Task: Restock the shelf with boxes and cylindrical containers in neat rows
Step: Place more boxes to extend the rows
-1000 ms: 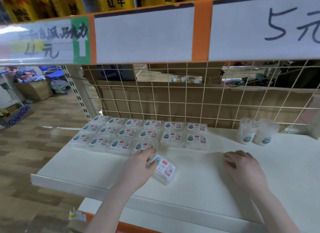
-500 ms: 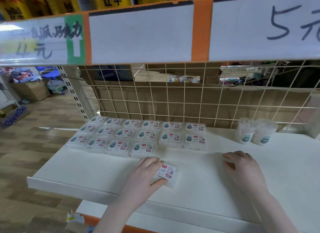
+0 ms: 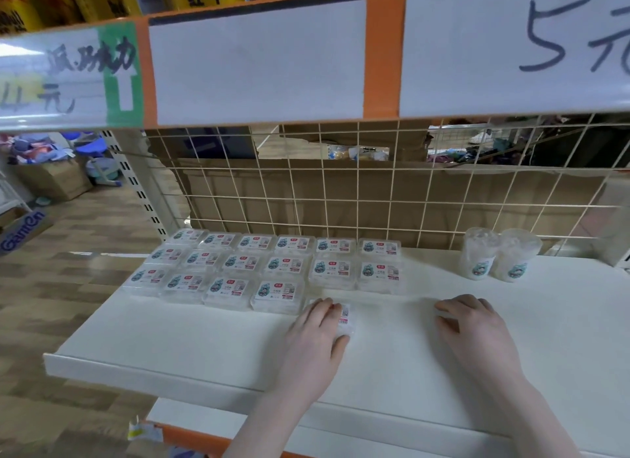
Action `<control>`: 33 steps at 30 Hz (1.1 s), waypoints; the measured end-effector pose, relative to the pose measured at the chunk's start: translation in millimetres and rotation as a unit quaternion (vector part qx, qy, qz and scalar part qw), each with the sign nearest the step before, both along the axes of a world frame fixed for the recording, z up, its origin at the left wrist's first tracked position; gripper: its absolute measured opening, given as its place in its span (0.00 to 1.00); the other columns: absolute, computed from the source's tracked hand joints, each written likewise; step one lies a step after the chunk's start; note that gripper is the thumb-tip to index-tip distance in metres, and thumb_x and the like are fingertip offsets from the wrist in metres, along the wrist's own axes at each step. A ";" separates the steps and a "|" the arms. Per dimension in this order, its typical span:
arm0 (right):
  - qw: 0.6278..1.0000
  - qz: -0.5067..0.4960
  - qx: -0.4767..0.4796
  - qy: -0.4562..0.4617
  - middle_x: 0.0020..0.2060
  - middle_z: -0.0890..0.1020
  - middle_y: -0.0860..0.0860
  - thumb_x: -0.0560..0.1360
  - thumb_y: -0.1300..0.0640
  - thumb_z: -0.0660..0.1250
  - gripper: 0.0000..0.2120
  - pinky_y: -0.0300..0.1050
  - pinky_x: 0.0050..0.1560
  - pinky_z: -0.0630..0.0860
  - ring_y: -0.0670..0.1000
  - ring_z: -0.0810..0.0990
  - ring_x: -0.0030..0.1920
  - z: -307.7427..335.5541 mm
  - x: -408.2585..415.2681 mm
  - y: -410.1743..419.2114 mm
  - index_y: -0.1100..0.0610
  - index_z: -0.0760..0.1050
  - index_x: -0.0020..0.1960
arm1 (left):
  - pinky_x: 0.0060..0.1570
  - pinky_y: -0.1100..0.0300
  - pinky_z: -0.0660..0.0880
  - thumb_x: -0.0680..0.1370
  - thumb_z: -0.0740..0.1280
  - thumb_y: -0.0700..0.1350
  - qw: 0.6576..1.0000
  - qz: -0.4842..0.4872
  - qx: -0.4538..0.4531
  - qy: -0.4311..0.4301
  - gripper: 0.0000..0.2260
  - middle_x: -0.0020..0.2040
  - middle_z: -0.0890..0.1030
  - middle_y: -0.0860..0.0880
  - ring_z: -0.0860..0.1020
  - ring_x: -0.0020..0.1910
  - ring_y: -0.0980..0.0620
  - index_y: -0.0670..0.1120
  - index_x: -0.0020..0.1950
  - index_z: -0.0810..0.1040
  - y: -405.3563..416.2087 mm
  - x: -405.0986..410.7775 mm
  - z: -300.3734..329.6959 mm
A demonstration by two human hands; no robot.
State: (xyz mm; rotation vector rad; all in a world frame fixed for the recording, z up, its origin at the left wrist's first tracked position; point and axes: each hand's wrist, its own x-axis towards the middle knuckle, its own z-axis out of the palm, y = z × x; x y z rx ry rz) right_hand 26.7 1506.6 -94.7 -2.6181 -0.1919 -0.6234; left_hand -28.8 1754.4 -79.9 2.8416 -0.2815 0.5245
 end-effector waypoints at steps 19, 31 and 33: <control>1.000 0.012 -0.003 -0.017 0.36 0.81 0.56 0.59 0.69 0.76 0.11 0.52 0.35 0.77 0.62 0.77 0.35 -1.0 -1.3 -1.6 0.59 0.82 0.39 | 0.37 0.60 0.78 0.62 0.79 0.48 0.996 0.084 0.027 -0.006 0.17 0.47 0.82 0.50 0.81 0.46 0.49 0.47 0.48 0.82 -14.9 24.3 6.0; 1.000 0.020 -0.010 0.001 0.36 0.81 0.56 0.60 0.67 0.76 0.10 0.51 0.36 0.77 0.61 0.78 0.36 1.7 -4.7 -3.9 0.59 0.82 0.40 | 0.39 0.54 0.79 0.65 0.77 0.47 0.996 0.084 -0.010 0.013 0.16 0.50 0.81 0.47 0.80 0.50 0.44 0.46 0.50 0.81 -16.1 22.4 8.7; 1.000 0.018 -0.017 0.005 0.36 0.82 0.57 0.61 0.66 0.76 0.10 0.51 0.36 0.77 0.62 0.78 0.36 2.6 -7.7 -7.1 0.60 0.82 0.41 | 0.42 0.53 0.78 0.67 0.76 0.46 0.995 0.093 -0.018 0.011 0.15 0.52 0.81 0.46 0.79 0.52 0.44 0.46 0.52 0.80 -16.7 17.2 11.6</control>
